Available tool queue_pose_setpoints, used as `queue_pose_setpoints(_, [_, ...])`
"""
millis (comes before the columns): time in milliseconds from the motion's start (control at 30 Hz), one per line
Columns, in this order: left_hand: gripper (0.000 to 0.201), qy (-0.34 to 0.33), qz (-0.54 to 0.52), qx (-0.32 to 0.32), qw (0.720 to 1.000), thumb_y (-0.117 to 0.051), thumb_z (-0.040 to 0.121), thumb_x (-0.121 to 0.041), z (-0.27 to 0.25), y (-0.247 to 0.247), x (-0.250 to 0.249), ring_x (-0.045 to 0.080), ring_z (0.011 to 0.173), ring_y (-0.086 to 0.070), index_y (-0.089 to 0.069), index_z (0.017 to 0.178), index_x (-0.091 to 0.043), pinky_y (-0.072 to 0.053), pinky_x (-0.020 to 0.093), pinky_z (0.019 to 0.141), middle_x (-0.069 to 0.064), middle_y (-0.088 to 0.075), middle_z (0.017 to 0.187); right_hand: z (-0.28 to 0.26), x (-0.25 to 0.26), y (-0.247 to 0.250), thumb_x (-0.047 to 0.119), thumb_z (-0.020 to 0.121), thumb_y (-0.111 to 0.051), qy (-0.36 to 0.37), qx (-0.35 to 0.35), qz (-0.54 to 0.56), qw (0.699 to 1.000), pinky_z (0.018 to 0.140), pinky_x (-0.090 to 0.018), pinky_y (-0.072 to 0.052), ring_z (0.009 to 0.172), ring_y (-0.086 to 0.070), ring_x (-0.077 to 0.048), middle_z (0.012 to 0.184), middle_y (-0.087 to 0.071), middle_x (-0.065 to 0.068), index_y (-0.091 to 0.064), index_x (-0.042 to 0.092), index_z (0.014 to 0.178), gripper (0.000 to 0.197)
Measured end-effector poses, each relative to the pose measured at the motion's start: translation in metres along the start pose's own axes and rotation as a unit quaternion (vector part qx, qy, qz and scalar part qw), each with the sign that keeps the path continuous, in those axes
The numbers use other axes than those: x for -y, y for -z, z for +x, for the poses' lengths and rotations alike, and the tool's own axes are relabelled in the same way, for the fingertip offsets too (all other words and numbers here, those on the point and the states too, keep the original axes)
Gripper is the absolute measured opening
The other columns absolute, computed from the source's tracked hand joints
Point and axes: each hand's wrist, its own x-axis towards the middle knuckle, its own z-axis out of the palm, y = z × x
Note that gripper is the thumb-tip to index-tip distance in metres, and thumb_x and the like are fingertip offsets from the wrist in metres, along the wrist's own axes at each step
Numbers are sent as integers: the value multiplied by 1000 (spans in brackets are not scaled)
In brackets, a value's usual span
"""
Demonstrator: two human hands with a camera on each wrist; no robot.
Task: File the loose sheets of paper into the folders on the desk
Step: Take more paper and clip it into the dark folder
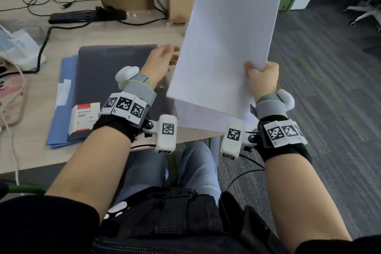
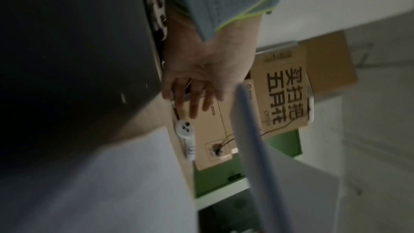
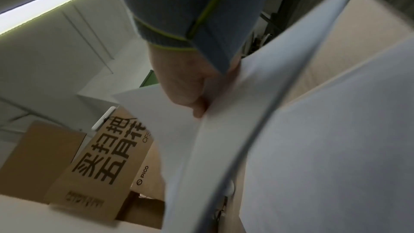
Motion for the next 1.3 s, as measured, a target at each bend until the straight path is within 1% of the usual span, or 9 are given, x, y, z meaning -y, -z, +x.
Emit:
queue_pose_setpoints(100, [39,50,281,-26,958,-56,84,-29,12,19,29,27,123,-51,-59,122,-19,-39,35,105,7,-57,130,3,0,1,16,86,-57,-23,15,-95,995,69,-26,-39,71,-50,-21,78,-56,-5,-57,12,78,9])
queue_pose_setpoints(200, [59,113,394,-13,912,-62,81,-34,5,17,39,42,142,-15,-42,136,-25,-18,46,118,13,-32,148,3,-10,-3,22,87,-57,-48,42,-190,980,75,-28,-42,96,-63,-32,108,-66,-15,-62,3,110,30])
queue_pose_setpoints(300, [80,149,438,14,887,-66,78,-46,-4,10,42,44,144,4,-28,144,-25,-7,52,118,14,-13,155,-2,-26,-9,27,88,-57,-68,61,-245,965,78,-30,-44,97,-63,-35,114,-64,-18,-59,4,109,32])
queue_pose_setpoints(467, [107,162,503,19,849,-67,68,-62,-4,0,53,46,143,7,-7,149,-27,-8,59,116,13,-2,157,-3,-44,-11,33,86,-58,-101,78,-305,944,84,-42,-53,82,-62,-34,103,-67,-18,-60,8,100,28])
queue_pose_setpoints(633, [105,178,487,12,855,-67,70,-53,-1,-2,45,50,142,-3,-8,150,-19,-17,58,115,15,-13,156,3,-48,-13,33,84,-61,-122,81,-335,931,84,-39,-52,96,-64,-36,111,-66,-17,-59,6,112,40])
queue_pose_setpoints(800, [82,134,448,-24,884,-66,60,-43,-3,-3,40,41,117,-50,-42,132,-11,-43,42,94,12,-57,124,3,-46,-16,32,78,-67,-132,61,-366,919,82,-40,-49,100,-62,-36,116,-63,-17,-50,6,118,52])
queue_pose_setpoints(967, [36,46,403,-89,910,-60,75,-18,-13,0,25,35,104,-59,-60,111,-13,-37,29,72,8,-65,112,1,-53,-19,20,79,-65,-117,41,-384,915,93,-45,-47,113,-55,-39,130,-49,-18,-31,5,130,63])
queue_pose_setpoints(1100, [28,0,356,-123,926,-56,67,-21,-23,4,10,31,91,-63,-67,94,-20,-39,27,68,-1,-70,96,-4,-52,-23,14,83,-59,-113,32,-417,901,97,-42,-39,118,-47,-38,135,-34,-19,-31,4,132,58])
queue_pose_setpoints(1300, [27,-45,279,-203,938,-59,69,-19,-42,16,-9,23,93,-65,-70,93,-21,-37,20,71,-3,-73,94,-19,-29,-37,32,86,-56,-60,83,-484,869,101,-44,-34,131,-30,-34,140,-32,-17,-30,10,139,63])
